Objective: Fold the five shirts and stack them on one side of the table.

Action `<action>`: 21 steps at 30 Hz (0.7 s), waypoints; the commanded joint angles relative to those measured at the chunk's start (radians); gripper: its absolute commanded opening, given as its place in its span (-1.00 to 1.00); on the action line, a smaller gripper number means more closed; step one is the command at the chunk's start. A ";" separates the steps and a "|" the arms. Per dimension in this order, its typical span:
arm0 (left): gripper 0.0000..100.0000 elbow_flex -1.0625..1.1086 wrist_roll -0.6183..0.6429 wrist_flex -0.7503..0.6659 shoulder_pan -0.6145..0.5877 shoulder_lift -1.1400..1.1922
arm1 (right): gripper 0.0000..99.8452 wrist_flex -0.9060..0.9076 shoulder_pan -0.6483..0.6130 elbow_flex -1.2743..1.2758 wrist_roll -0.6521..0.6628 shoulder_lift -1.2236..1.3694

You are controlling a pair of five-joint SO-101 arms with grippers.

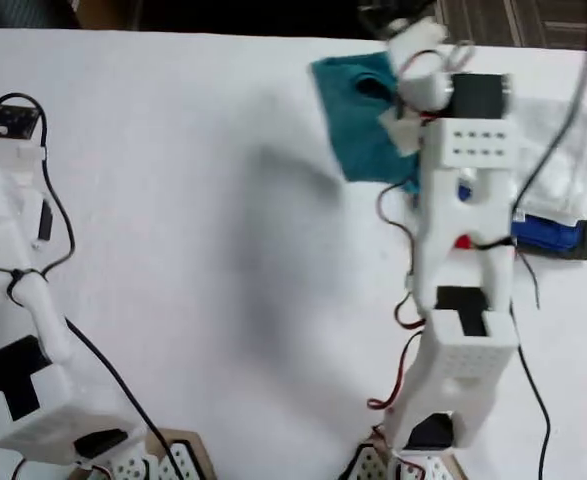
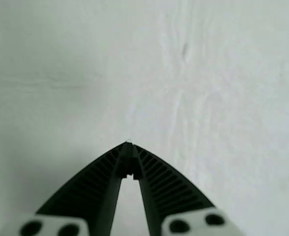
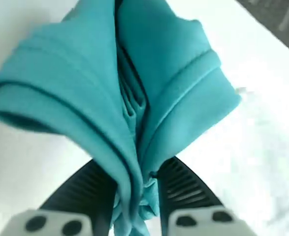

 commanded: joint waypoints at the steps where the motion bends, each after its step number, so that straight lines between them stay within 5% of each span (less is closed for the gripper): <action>1: -0.95 -0.004 -0.003 -0.014 0.006 -0.060 | -0.96 -0.001 0.096 -0.071 0.071 -0.073; 21: -0.95 0.007 -0.003 -0.006 0.005 -0.063 | -0.96 -0.183 0.440 -0.080 0.293 0.104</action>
